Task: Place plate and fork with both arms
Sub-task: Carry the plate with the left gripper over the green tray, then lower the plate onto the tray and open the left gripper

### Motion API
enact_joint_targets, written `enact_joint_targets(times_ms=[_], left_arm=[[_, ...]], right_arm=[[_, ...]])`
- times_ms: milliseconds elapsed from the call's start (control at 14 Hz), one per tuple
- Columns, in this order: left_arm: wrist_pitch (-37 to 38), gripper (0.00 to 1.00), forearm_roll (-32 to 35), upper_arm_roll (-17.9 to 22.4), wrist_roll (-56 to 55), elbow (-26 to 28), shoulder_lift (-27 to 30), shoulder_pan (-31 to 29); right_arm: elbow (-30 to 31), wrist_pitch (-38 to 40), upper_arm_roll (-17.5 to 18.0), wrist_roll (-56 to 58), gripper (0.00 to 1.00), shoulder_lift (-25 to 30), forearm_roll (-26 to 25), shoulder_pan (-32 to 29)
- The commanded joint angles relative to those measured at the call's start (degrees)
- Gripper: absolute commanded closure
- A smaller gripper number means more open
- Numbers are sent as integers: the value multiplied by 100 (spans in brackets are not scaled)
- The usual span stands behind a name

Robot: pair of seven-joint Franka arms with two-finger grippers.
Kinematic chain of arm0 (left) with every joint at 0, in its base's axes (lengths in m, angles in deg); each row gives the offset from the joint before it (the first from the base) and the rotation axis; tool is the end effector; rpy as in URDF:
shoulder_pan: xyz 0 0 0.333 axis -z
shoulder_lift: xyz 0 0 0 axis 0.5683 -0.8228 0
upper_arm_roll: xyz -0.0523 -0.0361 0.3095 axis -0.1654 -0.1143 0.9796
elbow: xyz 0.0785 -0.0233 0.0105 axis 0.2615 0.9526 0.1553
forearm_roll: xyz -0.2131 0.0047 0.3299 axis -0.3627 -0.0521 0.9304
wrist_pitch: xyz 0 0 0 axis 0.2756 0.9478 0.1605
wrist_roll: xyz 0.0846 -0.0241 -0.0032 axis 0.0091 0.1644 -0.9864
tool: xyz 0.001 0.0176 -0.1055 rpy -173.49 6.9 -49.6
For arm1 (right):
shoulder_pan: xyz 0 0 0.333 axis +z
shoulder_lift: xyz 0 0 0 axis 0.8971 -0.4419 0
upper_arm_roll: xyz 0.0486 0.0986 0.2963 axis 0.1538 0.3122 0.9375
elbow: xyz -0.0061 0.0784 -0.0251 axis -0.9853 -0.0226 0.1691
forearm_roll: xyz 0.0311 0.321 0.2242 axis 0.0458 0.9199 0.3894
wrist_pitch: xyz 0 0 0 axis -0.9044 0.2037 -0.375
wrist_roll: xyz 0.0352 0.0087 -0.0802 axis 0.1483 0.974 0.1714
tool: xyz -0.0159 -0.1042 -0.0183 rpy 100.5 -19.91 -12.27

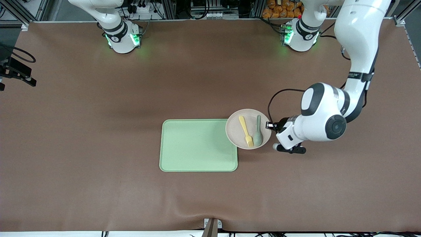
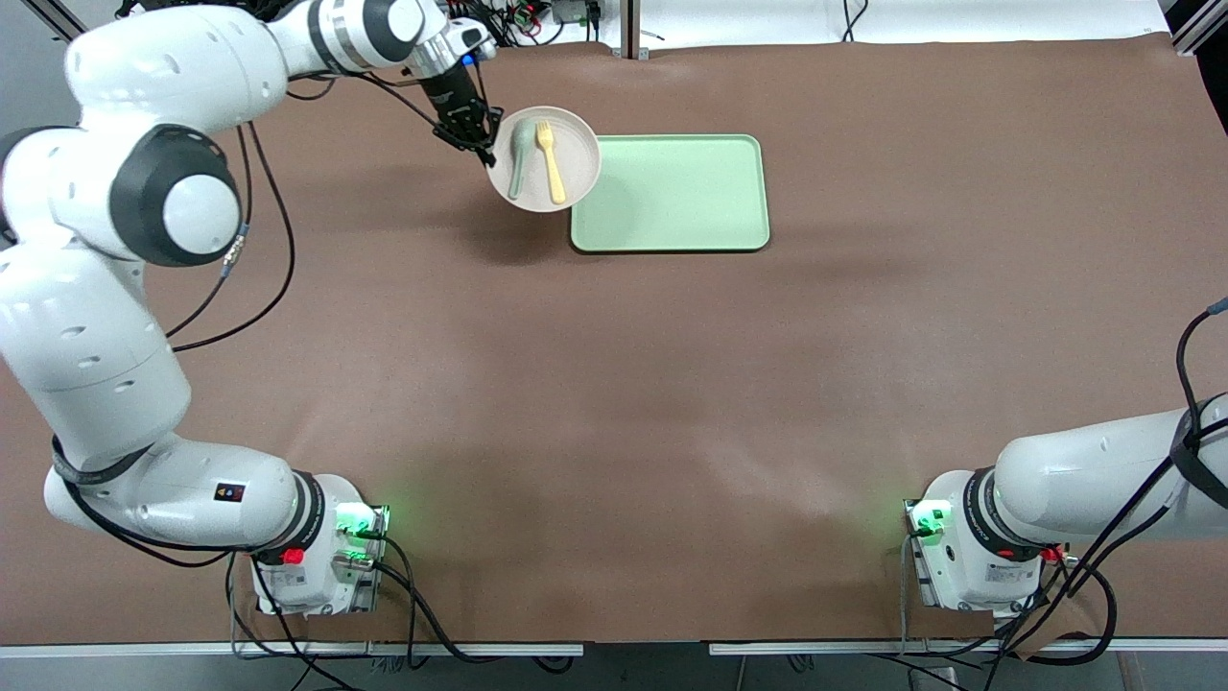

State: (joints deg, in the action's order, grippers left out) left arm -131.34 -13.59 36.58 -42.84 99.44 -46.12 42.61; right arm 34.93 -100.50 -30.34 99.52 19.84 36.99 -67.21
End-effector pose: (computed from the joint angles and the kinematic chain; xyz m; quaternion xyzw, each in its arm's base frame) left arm 0.6357 -0.2491 0.3058 0.9772 -0.0440 -0.1422 0.1512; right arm 0.5495 -0.0404 0.6654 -0.9977 -0.0625 -0.0211 0.0178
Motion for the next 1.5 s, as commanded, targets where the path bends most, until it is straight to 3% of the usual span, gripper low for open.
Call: enact_joint_targets(times_ms=[0, 429, 1429], left_arm=[[82, 100, -97, -8, -350, -1005, -747, 274], [-1156, 100, -176, -8, -640, -1323, -1301, 757], [-2036, 100, -176, -8, -737, -1367, -1908, 1346]], right_arm=[[60, 18, 74, -34, 0, 79, 86, -123], [60, 18, 65, -16, 0, 35, 86, -246], [43, -61, 74, 10, 0, -361, 95, -229]])
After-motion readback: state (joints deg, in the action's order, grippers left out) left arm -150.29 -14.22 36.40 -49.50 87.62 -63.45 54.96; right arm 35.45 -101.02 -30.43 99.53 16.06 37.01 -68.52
